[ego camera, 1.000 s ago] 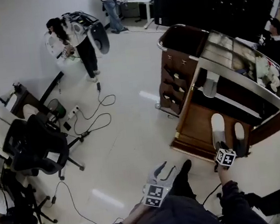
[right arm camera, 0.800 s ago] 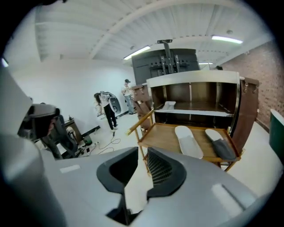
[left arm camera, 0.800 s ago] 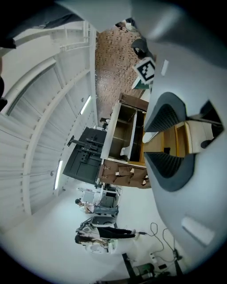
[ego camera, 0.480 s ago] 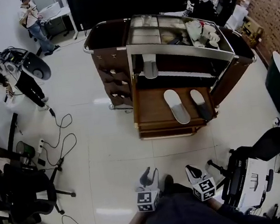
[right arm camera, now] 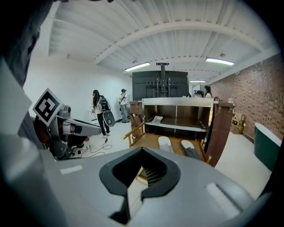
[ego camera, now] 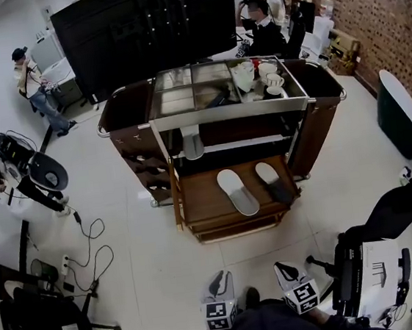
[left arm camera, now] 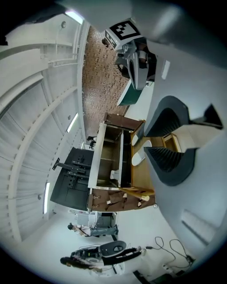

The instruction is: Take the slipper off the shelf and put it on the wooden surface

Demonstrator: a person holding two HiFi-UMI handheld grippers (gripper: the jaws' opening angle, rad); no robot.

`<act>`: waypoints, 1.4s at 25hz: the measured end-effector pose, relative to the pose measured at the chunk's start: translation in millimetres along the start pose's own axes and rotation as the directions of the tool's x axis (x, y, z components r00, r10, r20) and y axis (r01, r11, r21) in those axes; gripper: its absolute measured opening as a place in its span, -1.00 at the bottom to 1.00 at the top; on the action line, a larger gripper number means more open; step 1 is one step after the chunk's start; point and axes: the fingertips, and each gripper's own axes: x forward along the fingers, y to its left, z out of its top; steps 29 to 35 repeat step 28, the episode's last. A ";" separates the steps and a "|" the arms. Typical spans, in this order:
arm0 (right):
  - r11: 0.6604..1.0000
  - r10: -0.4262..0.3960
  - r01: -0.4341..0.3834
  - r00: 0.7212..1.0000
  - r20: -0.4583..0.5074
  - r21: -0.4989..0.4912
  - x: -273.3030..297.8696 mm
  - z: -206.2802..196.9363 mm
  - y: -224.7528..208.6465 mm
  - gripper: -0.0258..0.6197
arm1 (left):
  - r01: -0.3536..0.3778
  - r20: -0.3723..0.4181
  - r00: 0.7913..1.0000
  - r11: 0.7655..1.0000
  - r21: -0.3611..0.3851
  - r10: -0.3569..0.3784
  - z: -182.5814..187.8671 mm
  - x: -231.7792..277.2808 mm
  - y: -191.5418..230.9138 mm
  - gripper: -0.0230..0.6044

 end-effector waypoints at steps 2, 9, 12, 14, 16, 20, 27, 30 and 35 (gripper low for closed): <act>1.000 0.003 -0.002 0.999 0.034 -0.017 -0.7 9.5 -17.4 -0.92 | -0.003 0.025 1.000 1.000 -0.006 0.003 10.2 13.1 -18.1 -0.65; 1.000 -0.009 0.007 0.996 0.092 0.018 -8.6 16.3 -51.7 -0.92 | -0.005 0.070 0.998 1.000 0.004 0.005 27.5 35.3 -60.5 -0.66; 1.000 0.005 -0.005 0.995 0.102 -0.002 -11.0 16.5 -51.6 -0.92 | -0.002 0.055 0.998 1.000 0.017 0.001 23.2 37.6 -64.0 -0.68; 1.000 0.021 -0.021 0.995 0.100 -0.002 -8.0 15.9 -47.6 -0.92 | -0.005 0.042 0.999 1.000 0.023 0.004 17.8 35.6 -63.7 -0.68; 1.000 0.028 -0.028 0.995 0.099 -0.007 -6.6 15.5 -41.3 -0.92 | -0.008 0.028 1.000 1.000 0.021 0.008 11.7 31.0 -60.8 -0.68; 0.998 0.050 -0.047 0.995 0.086 -0.029 -4.1 12.5 -30.2 -0.92 | -0.011 0.016 1.000 1.000 -0.001 0.011 7.0 26.2 -55.9 -0.70; 0.999 -0.017 0.020 0.993 0.117 -0.030 -16.5 16.4 -50.3 -0.92 | 0.074 0.012 0.997 0.995 0.065 -0.075 8.7 46.0 -74.7 -0.73; 0.999 -0.032 0.035 0.992 0.124 -0.025 -18.5 17.9 -55.7 -0.92 | 0.090 0.015 0.996 0.993 0.079 -0.091 11.6 50.5 -78.7 -0.73; 0.999 -0.032 0.035 0.992 0.124 -0.025 -18.5 17.9 -55.7 -0.92 | 0.090 0.015 0.996 0.993 0.079 -0.091 11.6 50.5 -78.7 -0.73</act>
